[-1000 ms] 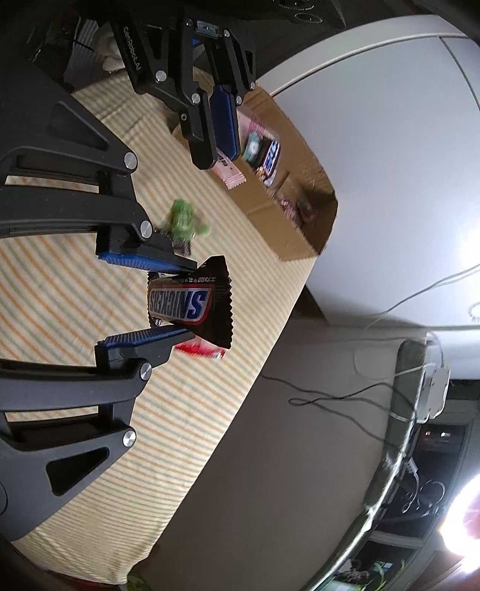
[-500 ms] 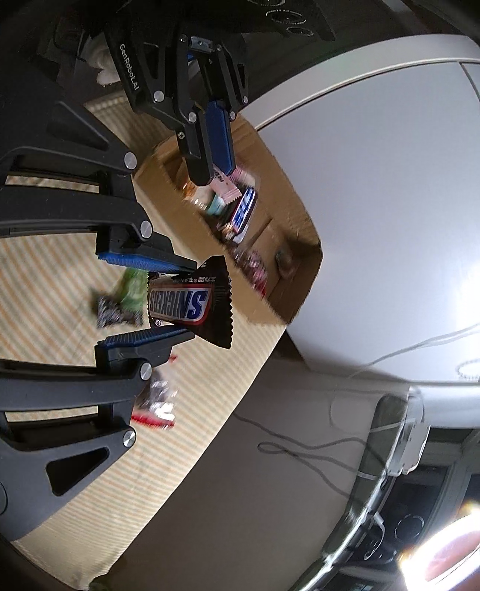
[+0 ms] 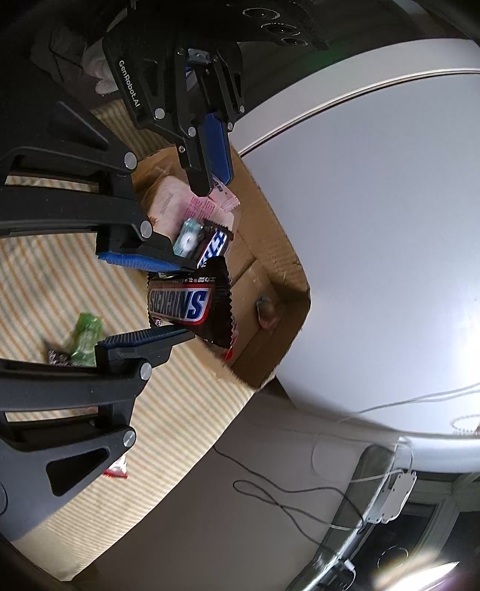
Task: Organize snacks
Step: 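Carry both snacks over the box and open both grippers to release them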
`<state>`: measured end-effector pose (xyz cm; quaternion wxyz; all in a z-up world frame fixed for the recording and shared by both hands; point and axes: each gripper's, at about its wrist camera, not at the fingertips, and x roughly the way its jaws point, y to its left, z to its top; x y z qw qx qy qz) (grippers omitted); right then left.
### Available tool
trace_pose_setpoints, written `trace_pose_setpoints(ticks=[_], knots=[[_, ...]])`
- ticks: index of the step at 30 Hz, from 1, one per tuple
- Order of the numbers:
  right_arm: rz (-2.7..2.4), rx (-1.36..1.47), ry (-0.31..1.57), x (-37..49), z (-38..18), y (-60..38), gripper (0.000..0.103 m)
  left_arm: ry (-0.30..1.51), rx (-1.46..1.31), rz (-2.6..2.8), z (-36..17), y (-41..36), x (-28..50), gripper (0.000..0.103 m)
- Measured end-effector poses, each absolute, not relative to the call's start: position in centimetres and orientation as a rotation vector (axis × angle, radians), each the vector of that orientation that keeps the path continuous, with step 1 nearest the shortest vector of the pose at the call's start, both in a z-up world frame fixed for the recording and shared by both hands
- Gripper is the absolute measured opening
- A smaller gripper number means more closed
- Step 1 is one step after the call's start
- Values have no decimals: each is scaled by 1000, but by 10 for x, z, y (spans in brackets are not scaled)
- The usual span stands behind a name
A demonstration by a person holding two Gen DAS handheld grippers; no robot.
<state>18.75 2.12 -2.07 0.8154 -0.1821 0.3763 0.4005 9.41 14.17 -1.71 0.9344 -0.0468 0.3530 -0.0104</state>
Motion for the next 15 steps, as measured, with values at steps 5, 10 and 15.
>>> trace_pose_setpoints(ticks=[5,10,15], knots=[[882,-400,822,189,-27,35,29,729,-109,-2,-20,151,97,18],[894,-422,837,190,-34,45,30,737,-118,7,-24,157,100,18],[897,-422,852,195,-39,48,30,742,-119,15,-27,160,102,18]])
